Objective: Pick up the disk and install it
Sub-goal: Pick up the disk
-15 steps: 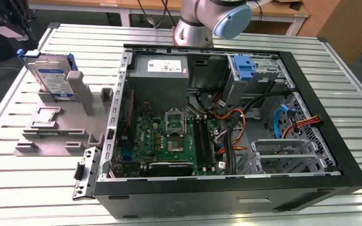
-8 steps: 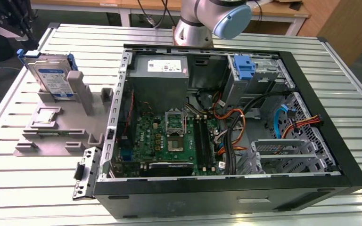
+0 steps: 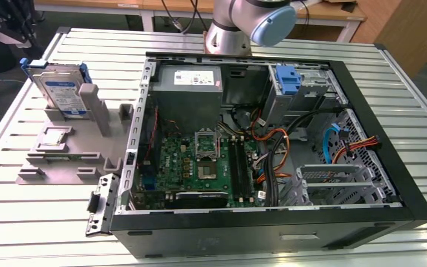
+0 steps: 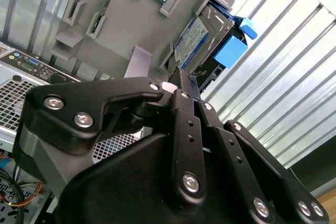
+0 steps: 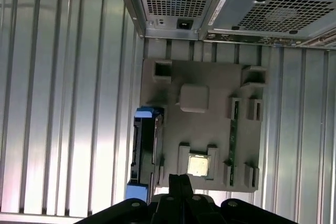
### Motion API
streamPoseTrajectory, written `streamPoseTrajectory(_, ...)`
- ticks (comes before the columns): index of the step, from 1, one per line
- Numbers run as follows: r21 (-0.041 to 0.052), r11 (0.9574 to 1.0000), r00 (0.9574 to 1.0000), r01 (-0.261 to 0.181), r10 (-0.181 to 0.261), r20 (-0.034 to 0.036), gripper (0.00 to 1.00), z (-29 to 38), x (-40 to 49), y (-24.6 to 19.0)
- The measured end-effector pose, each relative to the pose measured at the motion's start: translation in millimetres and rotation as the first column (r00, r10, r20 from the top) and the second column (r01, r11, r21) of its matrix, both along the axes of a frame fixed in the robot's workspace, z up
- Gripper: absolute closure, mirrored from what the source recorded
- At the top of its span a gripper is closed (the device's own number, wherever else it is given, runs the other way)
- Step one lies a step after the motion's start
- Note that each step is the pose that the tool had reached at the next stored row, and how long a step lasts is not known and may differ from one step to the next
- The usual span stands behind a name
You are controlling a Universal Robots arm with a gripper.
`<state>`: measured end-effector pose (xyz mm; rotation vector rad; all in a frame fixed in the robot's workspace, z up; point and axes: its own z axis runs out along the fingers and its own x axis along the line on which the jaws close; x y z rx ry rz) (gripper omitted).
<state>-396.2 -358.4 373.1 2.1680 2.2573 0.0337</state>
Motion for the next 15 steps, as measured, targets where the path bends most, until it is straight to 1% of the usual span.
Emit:
streamPoseTrajectory(3, 0.0, 0.9999, 0.9999, 0.013, -0.013, -0.0001, 0.9, -1.0, -1.9, 1.1)
streamPoseTrajectory(6, 0.0, 0.9987, 0.9987, 0.05, -0.05, 0.0, 0.9, -2.0, -2.1, 1.2)
streamPoseTrajectory(8, -0.0001, 0.9981, 0.9981, 0.061, -0.061, -0.0007, 0.9, -2.4, -2.2, 1.3)
streamPoseTrajectory(9, -0.0001, 0.9979, 0.9979, 0.064, -0.064, -0.0026, 0.9, -2.8, -2.2, 1.4)
streamPoseTrajectory(12, -0.0001, 0.9978, 0.9977, 0.066, -0.066, -0.0164, 0.9, -3.3, -2.3, 1.7)
streamPoseTrajectory(13, 0.0002, 0.9978, 0.9977, 0.066, -0.066, -0.0189, 0.9, -3.6, -2.3, 1.8)
streamPoseTrajectory(15, 0.0, 0.9978, 0.9976, 0.066, -0.066, -0.0194, 0.9, -4.5, -2.8, 3.4)
